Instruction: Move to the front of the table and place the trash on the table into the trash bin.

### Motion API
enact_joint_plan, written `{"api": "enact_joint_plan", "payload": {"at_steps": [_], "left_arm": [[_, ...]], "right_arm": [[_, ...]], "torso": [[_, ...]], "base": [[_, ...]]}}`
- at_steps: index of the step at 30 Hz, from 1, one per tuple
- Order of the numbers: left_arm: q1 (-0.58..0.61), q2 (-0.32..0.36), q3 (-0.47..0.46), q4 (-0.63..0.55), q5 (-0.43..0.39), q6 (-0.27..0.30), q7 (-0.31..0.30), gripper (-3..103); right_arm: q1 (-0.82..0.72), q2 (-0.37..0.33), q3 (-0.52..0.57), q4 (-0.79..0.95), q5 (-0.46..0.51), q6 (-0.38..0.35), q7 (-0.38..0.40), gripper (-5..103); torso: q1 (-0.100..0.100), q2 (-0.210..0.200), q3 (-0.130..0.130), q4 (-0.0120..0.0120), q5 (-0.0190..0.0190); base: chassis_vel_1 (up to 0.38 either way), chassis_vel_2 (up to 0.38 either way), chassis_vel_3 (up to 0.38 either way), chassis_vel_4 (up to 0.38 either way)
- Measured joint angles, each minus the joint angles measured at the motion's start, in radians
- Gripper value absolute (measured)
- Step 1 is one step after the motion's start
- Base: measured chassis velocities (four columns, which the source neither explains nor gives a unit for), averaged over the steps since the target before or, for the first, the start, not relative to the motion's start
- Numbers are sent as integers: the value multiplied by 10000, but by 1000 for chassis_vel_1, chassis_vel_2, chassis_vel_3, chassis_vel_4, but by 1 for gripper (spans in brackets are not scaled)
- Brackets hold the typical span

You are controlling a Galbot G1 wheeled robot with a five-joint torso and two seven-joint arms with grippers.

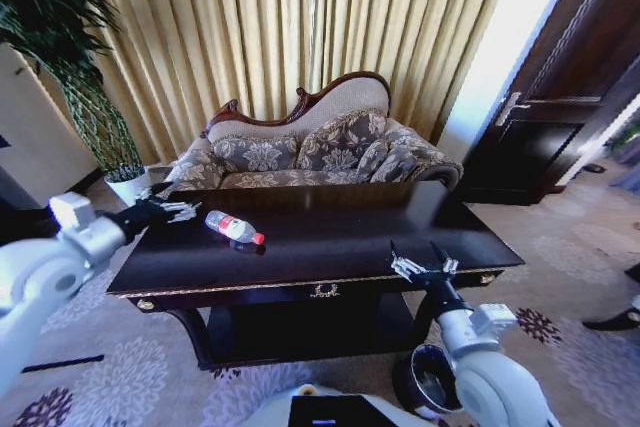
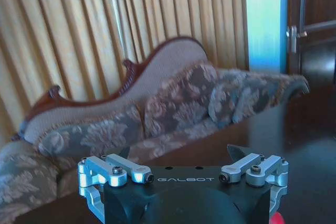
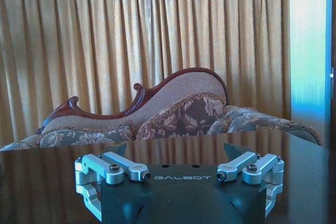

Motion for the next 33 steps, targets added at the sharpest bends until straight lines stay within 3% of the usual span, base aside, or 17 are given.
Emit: {"api": "enact_joint_plan", "payload": {"at_steps": [4, 10, 14, 25, 28, 29, 30, 31, 32, 33], "left_arm": [[-860, 159, 807, -47, 23, 619, -185, 100], [-1323, 373, 1557, -75, 407, 668, -158, 100], [-1517, 63, 1998, -124, 406, 644, -591, 100], [-1046, -354, 2020, -272, 216, 593, -929, 100], [-1057, -559, 2085, -315, 111, 581, -1319, 100], [-1124, -699, 2199, -366, -4, 579, -1776, 100], [-1273, -967, 2447, -457, -369, 572, -2808, 100], [-1273, -967, 2447, -457, -369, 572, -2808, 100], [-1517, -1348, 2844, -573, -1030, 571, -4402, 100], [-1664, -1557, 3070, -631, -1426, 569, -5288, 100]], "right_arm": [[1, 49, 40, -43, -17, 57, 1, 100], [-27, 142, 39, -75, -43, 128, 1, 100], [-25, 157, 12, -148, -65, 145, 1, 100], [-37, 150, 30, -263, -66, 178, 0, 100], [-41, 163, 9, -309, -80, 189, 0, 100], [-41, 167, -6, -328, -92, 191, -1, 100], [-40, 173, -38, -366, -126, 197, -2, 100], [-40, 173, -38, -366, -126, 197, -2, 100], [-35, 181, -101, -424, -182, 215, -5, 100], [-32, 185, -141, -450, -228, 229, -6, 100]], "torso": [[0, 0, 0, -3, 0], [0, 0, 0, 0, 1], [0, 0, 0, -1, 0], [0, 0, -1, -1, 1], [0, 0, -1, 0, 3], [0, 0, -1, 0, 3], [0, 0, -1, 0, 3], [0, 0, -1, 0, 3], [-1, 0, -1, 0, 1], [0, 1, -1, -2, 0]], "base": [[0, 0, 0, 0], [0, 0, 0, 0], [0, 0, 0, 0], [0, 0, 0, 0], [0, 0, 0, 0], [0, 0, 0, 0], [0, 0, 0, 0], [0, 0, 0, 0], [0, 0, 0, 0], [0, 0, 0, 0]]}}
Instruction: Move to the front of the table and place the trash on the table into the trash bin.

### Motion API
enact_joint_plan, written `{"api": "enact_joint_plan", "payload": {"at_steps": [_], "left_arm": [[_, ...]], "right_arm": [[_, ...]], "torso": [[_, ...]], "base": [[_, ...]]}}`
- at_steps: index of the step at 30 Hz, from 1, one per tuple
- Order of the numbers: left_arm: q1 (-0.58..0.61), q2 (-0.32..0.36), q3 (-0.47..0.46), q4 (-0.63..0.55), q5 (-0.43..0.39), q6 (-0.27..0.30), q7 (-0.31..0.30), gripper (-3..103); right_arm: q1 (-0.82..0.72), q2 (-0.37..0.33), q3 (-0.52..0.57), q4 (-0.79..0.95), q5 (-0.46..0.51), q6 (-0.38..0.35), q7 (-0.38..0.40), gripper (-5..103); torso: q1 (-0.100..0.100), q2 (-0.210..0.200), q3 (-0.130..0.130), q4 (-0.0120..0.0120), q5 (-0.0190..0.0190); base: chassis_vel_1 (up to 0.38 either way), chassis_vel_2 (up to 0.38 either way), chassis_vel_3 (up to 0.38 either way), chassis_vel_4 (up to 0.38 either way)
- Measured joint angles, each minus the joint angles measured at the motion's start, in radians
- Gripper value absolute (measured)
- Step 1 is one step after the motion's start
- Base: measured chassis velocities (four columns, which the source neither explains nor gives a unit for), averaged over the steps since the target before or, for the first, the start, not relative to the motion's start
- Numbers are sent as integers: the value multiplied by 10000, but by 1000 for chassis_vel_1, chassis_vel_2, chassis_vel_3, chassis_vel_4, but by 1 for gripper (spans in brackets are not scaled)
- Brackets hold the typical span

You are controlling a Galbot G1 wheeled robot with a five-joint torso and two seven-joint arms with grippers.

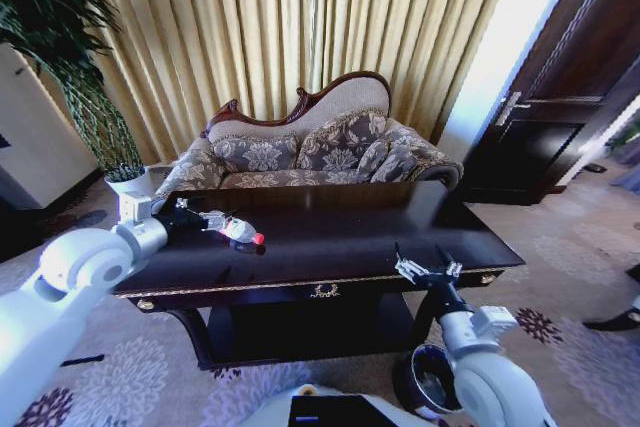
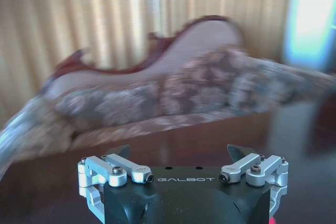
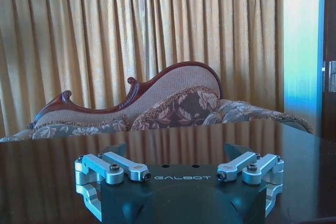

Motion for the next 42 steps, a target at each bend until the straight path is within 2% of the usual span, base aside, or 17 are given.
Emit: {"api": "enact_joint_plan", "payload": {"at_steps": [2, 3, 4, 6, 8, 10, 11, 12, 13, 14, 15, 16, 17, 20, 26, 30, 42], "left_arm": [[-291, -530, 476, -153, -1068, -6, -2017, 100], [-291, -530, 476, -153, -1068, -6, -2017, 100], [-304, -705, 545, -225, -1483, -7, -2540, 100], [-236, -929, 554, -319, -2058, -34, -3099, 100], [-229, -988, 554, -340, -2282, -58, -3291, 100], [-335, -1229, 593, -415, -3297, -344, -4214, 100], [-444, -1357, 660, -440, -3690, -697, -4655, 100], [-444, -1357, 660, -440, -3690, -697, -4655, 100], [-501, -1413, 713, -460, -3847, -913, -4903, 100], [-652, -1506, 827, -510, -4226, -1257, -5522, 100], [-865, -1593, 879, -582, -4983, -1486, -6383, 100], [-981, -1652, 881, -640, -5604, -1597, -6942, 100], [-981, -1652, 881, -640, -5604, -1597, -6942, 100], [-1083, -1863, 955, -628, -6278, -2067, -7938, 100], [-1089, -2158, 1027, -330, -6799, -2209, -8545, 100], [-1146, -2214, 1053, -111, -6742, -2206, -8550, 100], [-1760, -2416, 1321, 1060, -6157, -1918, -8061, 100]], "right_arm": [[6, 11, -113, -41, -81, 26, -3, 100], [6, 11, -113, -41, -81, 26, -3, 100], [3, 13, -141, -54, -101, 30, -3, 100], [-6, 13, -164, -85, -129, 34, -4, 100], [-10, 12, -169, -94, -134, 35, -4, 100], [-17, 9, -221, -124, -168, 37, -5, 100], [-17, 17, -275, -139, -205, 39, -5, 100], [-17, 17, -275, -139, -205, 39, -5, 100], [-17, 25, -300, -145, -227, 39, -5, 100], [-17, 46, -360, -158, -274, 41, -6, 100], [-17, 75, -423, -174, -331, 46, -6, 100], [-18, 93, -467, -182, -374, 53, -6, 100], [-18, 93, -467, -182, -374, 53, -6, 100], [-19, 142, -607, -204, -470, 71, -8, 100], [-15, 187, -716, -273, -547, 99, -9, 100], [-16, 179, -710, -292, -548, 109, -9, 100], [33, 144, -621, -381, -490, 136, -8, 100]], "torso": [[0, -1, 1, -3, 1], [0, -1, 1, -3, 1], [1, -1, 0, -2, 1], [0, -1, 1, 2, 3], [0, -1, 1, 3, 1], [0, 0, 0, 3, 1], [0, 0, 0, 2, 2], [0, 0, 0, 2, 2], [-1, 0, 0, 1, 2], [0, -1, 0, 1, 1], [0, -1, 0, 0, 2], [0, 0, 1, -1, 3], [0, 0, 1, -1, 3], [0, 0, 0, 2, 1], [0, 0, 0, 1, 1], [0, 0, 0, 2, 0], [0, 0, 0, 1, 0]], "base": [[0, 0, 0, 0], [0, 0, 0, 0], [0, 0, 0, 0], [0, 0, 0, 0], [0, 0, 0, 0], [0, 0, 0, 0], [0, 0, 0, 0], [0, 0, 0, 0], [0, 0, 0, 0], [0, 0, 0, 0], [0, 0, 0, 0], [0, 0, 0, 0], [0, 0, 0, 0], [0, 0, 0, 0], [0, 0, 0, 0], [0, 0, 0, 0], [0, 0, 0, 0]]}}
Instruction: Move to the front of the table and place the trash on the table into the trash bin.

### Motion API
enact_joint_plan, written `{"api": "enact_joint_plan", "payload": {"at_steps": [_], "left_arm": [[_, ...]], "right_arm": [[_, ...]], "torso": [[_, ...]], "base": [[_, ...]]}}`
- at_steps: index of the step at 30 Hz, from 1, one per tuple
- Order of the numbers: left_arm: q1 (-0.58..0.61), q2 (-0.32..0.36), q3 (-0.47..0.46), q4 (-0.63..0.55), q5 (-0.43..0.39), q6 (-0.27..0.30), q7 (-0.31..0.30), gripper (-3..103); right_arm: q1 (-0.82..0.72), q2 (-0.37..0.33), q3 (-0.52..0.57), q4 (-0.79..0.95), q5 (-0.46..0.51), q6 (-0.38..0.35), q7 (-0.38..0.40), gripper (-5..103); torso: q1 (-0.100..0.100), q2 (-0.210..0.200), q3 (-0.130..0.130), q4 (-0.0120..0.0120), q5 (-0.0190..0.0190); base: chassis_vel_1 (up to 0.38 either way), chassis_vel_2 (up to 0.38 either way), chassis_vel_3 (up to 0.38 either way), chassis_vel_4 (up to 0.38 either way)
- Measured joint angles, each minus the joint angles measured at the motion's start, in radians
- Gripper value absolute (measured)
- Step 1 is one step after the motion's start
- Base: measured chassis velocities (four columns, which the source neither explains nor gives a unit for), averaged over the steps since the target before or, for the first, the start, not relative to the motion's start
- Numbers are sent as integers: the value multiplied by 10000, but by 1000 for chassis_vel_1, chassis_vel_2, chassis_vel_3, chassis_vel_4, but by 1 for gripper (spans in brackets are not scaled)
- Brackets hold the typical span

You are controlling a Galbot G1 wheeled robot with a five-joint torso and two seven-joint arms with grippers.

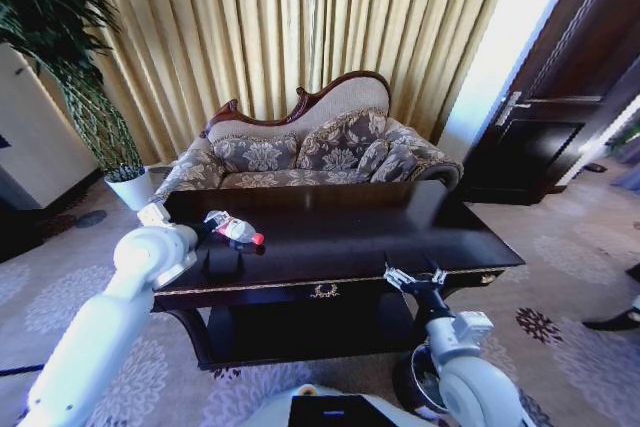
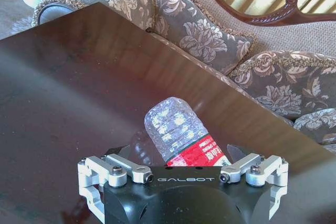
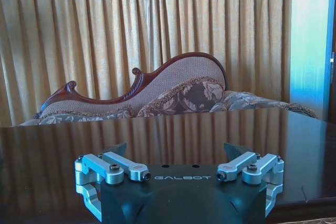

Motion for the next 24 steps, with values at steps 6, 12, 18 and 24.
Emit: {"api": "enact_joint_plan", "payload": {"at_steps": [6, 12, 18, 24], "left_arm": [[-203, -94, 257, 267, 70, 48, 43, 100], [-432, -94, 410, 455, 91, 165, 84, 100], [-433, -134, 566, 508, 93, 258, 182, 100], [-414, -140, 653, 535, 135, 296, 198, 100]], "right_arm": [[44, -12, -2, -36, 29, 1, 1, 100], [68, -32, 30, 61, 496, 2, 25, 100], [614, -521, 291, 41, 1191, 275, 39, 100], [754, -869, 632, -13, 1581, 276, 37, 100]], "torso": [[0, 0, 0, -1, 1], [0, 0, 0, -1, 0], [0, 0, 0, 0, 1], [0, 0, 0, -1, 2]], "base": [[0, 0, 0, 0], [0, 0, 0, 0], [0, 0, 0, 0], [0, 0, 0, 0]]}}
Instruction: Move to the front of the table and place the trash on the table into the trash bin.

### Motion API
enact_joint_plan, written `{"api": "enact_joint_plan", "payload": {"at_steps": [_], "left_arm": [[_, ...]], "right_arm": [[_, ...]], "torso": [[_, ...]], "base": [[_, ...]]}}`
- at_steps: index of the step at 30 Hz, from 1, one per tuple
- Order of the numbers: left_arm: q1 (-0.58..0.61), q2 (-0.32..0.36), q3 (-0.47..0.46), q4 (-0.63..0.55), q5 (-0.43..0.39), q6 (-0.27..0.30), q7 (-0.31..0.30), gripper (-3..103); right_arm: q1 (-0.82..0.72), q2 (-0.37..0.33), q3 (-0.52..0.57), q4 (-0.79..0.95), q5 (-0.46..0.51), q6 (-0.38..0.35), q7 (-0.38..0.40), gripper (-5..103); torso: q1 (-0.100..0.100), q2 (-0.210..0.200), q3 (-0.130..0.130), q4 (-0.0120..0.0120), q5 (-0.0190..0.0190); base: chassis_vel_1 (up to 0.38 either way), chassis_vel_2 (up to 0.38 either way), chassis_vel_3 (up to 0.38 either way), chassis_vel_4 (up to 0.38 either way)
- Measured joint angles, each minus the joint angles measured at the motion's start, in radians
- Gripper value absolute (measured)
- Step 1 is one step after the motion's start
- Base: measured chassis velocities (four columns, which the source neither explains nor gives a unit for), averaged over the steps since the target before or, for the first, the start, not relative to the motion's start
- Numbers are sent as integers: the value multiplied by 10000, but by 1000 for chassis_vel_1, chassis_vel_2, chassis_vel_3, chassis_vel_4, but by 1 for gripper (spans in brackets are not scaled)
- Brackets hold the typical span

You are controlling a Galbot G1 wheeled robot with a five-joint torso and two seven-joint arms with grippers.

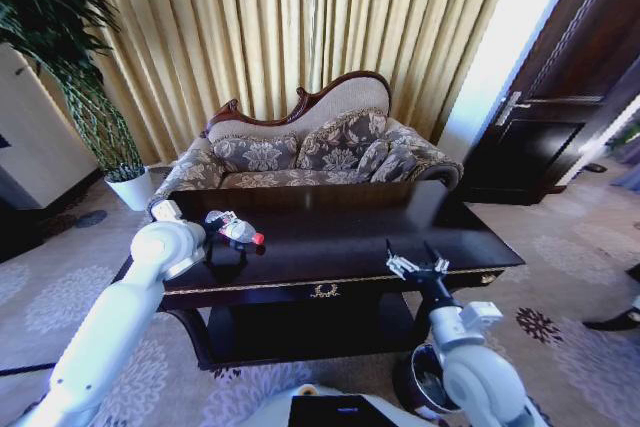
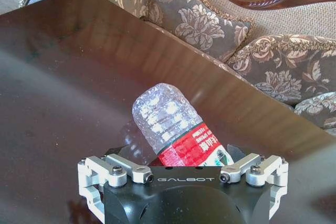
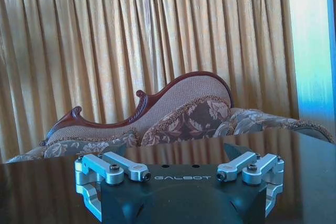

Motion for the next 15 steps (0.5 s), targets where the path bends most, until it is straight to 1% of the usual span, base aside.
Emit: {"api": "enact_joint_plan", "payload": {"at_steps": [3, 9, 12, 15], "left_arm": [[-66, -23, 145, 104, 59, 19, -122, 100], [-125, -38, 199, 278, 161, 128, -98, 100], [-98, -7, 203, 282, 432, 224, 216, 100], [-95, 7, 203, 261, 489, 276, 349, 100]], "right_arm": [[110, -151, 111, -9, 241, 0, -1, 100], [145, -215, 147, -10, 353, 0, -1, 100], [150, -195, 112, -30, 355, 0, -1, 100], [185, -180, 52, -64, 356, 0, -3, 100]], "torso": [[0, 0, 0, 0, 0], [0, 0, 0, 0, 0], [0, 0, 0, 0, -1], [0, 0, 0, 1, -1]], "base": [[0, 0, 0, 0], [0, 0, 0, 0], [0, 0, 0, 0], [0, 0, 0, 0]]}}
